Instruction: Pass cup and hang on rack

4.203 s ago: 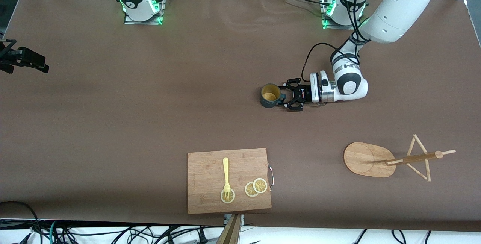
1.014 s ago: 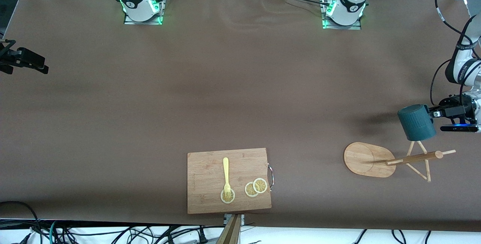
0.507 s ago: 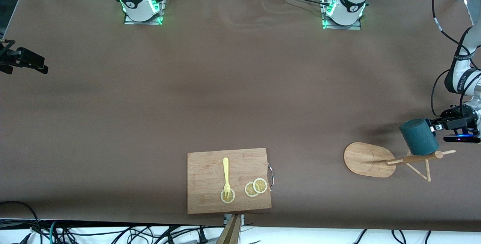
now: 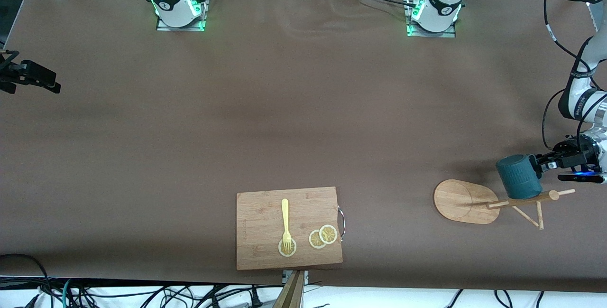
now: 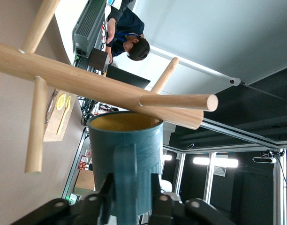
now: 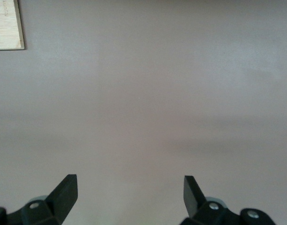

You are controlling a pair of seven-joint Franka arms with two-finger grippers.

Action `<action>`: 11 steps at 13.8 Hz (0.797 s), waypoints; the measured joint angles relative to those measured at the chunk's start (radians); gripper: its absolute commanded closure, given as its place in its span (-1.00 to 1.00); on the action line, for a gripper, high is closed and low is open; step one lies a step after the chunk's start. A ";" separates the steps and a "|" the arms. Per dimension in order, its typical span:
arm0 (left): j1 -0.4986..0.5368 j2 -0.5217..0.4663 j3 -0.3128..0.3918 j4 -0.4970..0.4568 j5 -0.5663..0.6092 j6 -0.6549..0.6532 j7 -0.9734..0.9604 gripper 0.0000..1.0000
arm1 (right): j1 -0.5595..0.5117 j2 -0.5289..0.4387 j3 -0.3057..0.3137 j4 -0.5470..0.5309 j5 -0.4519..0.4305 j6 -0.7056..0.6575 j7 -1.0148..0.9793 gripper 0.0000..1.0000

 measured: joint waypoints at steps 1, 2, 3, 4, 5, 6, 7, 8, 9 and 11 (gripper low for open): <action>0.001 0.000 0.002 0.006 0.011 0.000 0.000 -1.00 | 0.000 0.000 0.000 0.000 0.000 0.000 0.000 -1.00; 0.003 -0.001 0.004 0.017 0.051 0.000 0.000 -1.00 | 0.000 0.001 0.000 0.000 0.000 0.000 0.000 -1.00; 0.005 -0.004 0.003 0.038 0.114 0.000 0.001 -1.00 | 0.000 0.001 0.000 0.000 0.000 0.000 0.000 -1.00; 0.007 -0.013 0.003 0.067 0.190 0.000 0.001 -1.00 | 0.000 0.001 0.000 0.000 0.000 0.001 0.000 -1.00; 0.008 -0.033 0.002 0.098 0.283 0.000 0.001 -1.00 | 0.000 0.001 0.000 0.000 0.000 0.002 0.000 -1.00; 0.008 -0.064 0.001 0.128 0.389 -0.001 0.000 -1.00 | 0.000 0.002 0.001 0.000 0.000 0.004 0.000 -1.00; 0.008 -0.103 -0.002 0.156 0.495 -0.001 0.000 -1.00 | 0.000 0.002 0.002 0.000 0.000 0.006 0.000 -1.00; 0.007 -0.150 -0.006 0.176 0.587 -0.001 -0.003 -1.00 | 0.000 0.002 0.003 0.001 0.000 0.007 0.000 -1.00; 0.001 -0.199 -0.012 0.186 0.667 -0.002 -0.006 -1.00 | 0.000 0.002 0.004 0.001 0.000 0.007 0.000 -1.00; -0.047 -0.295 -0.018 0.189 0.826 -0.002 -0.007 -1.00 | 0.000 0.002 0.004 0.001 0.000 0.007 0.000 -1.00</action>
